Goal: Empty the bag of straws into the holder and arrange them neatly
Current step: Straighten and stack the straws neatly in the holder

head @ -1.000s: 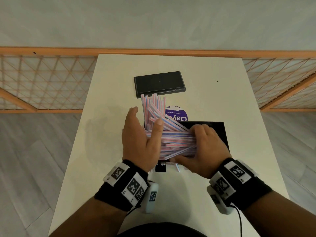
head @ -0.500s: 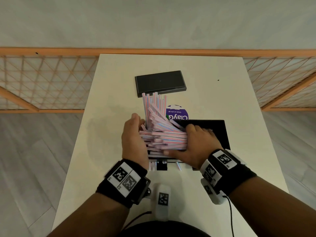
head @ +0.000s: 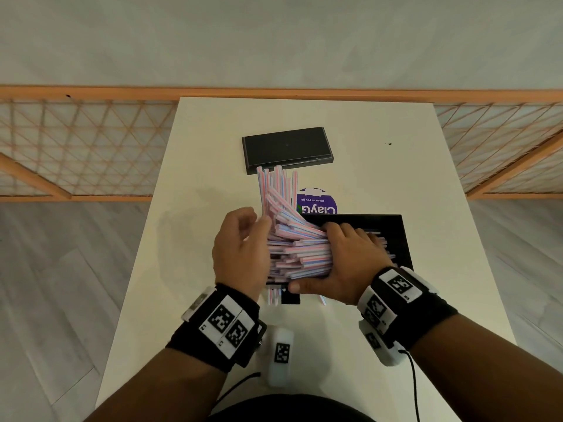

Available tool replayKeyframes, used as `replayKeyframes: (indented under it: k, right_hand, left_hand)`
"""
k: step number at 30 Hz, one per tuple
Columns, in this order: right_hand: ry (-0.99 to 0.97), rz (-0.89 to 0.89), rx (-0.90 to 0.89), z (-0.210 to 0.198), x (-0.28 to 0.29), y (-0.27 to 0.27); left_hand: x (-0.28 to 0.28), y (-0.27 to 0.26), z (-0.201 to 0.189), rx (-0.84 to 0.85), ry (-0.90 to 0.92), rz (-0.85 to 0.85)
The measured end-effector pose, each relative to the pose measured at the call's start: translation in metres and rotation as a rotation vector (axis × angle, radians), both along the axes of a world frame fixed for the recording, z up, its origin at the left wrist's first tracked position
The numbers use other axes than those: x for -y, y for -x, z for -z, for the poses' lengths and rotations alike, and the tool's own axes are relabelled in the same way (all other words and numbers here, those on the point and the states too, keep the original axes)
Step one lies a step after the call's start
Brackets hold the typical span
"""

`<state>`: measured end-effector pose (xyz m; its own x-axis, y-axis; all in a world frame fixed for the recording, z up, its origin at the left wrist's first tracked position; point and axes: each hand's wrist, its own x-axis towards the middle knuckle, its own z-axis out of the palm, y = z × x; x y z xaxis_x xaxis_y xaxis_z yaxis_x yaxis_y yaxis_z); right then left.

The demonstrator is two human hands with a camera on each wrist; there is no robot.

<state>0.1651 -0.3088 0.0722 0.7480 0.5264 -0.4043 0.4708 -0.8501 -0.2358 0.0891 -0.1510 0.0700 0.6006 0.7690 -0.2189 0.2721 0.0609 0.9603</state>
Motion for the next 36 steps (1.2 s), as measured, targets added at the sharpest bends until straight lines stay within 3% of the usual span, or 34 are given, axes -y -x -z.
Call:
replayKeyframes:
  k: [4,8,15,21,24,28,32,36]
  right_hand:
    - [0.051,0.029,0.068,-0.003,0.0,0.005]
    - [0.022,0.047,0.046,-0.004,0.001,0.003]
    - [-0.085,0.008,-0.011,-0.029,0.002,-0.001]
    - [-0.479,-0.04,-0.005,-0.093,0.002,-0.007]
    - [-0.703,-0.055,0.067,-0.118,-0.005,-0.01]
    - [-0.921,-0.147,0.037,-0.126,-0.012,-0.012]
    - [-0.853,-0.082,0.026,-0.091,-0.001,-0.012]
    - [-0.562,-0.066,-0.039,-0.047,0.017,-0.007]
  left_hand:
    - [-0.002,0.004,0.006,-0.175,-0.341,0.12]
    - [-0.005,0.005,0.0,-0.148,-0.447,0.103]
    - [-0.013,-0.004,-0.068,0.21,-0.603,0.025]
    - [-0.003,-0.006,-0.13,0.546,-0.719,0.106]
    - [0.004,-0.005,-0.146,0.631,-0.681,0.161]
    - [0.019,-0.008,-0.146,0.695,-0.492,0.212]
    - [0.015,-0.005,-0.121,0.683,-0.289,0.255]
    - [-0.001,-0.006,-0.077,0.523,-0.066,0.001]
